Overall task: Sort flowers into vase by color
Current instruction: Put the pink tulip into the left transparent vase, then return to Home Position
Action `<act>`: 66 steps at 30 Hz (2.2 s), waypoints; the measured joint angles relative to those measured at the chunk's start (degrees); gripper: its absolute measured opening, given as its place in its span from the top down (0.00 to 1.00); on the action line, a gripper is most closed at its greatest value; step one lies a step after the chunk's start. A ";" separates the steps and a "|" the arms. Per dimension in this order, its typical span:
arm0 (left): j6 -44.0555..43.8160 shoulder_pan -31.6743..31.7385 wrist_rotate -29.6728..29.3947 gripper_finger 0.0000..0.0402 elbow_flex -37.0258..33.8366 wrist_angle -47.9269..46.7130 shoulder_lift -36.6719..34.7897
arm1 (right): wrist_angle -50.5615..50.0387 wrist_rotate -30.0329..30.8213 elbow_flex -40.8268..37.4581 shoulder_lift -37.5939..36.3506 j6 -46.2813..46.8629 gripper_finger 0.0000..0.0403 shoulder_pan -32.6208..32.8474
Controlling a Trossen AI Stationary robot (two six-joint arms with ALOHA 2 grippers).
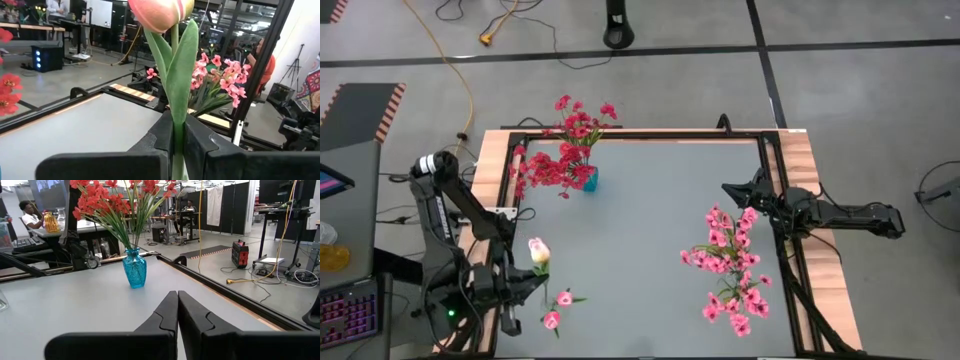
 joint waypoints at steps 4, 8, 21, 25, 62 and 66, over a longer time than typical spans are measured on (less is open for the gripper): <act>-0.14 0.00 0.68 0.95 0.00 -0.32 0.11 | 0.00 0.00 0.00 0.01 0.01 0.91 0.01; -0.49 0.00 1.21 0.92 0.00 -0.41 0.11 | 0.00 0.00 -0.02 -0.01 0.00 0.91 0.02; 2.17 0.00 2.78 0.63 0.00 -0.47 0.13 | 0.00 0.00 0.00 0.01 0.00 0.91 0.02; 4.94 -0.40 3.31 0.56 0.00 -0.52 0.09 | 0.00 0.00 -0.01 0.01 0.01 0.91 0.02; 35.95 49.21 71.22 1.00 0.00 3.72 -12.09 | 0.00 0.00 0.00 0.01 0.01 0.91 0.00; 35.98 55.05 80.19 1.00 0.00 -0.53 -13.55 | 0.00 0.00 0.00 -0.01 0.00 0.91 0.00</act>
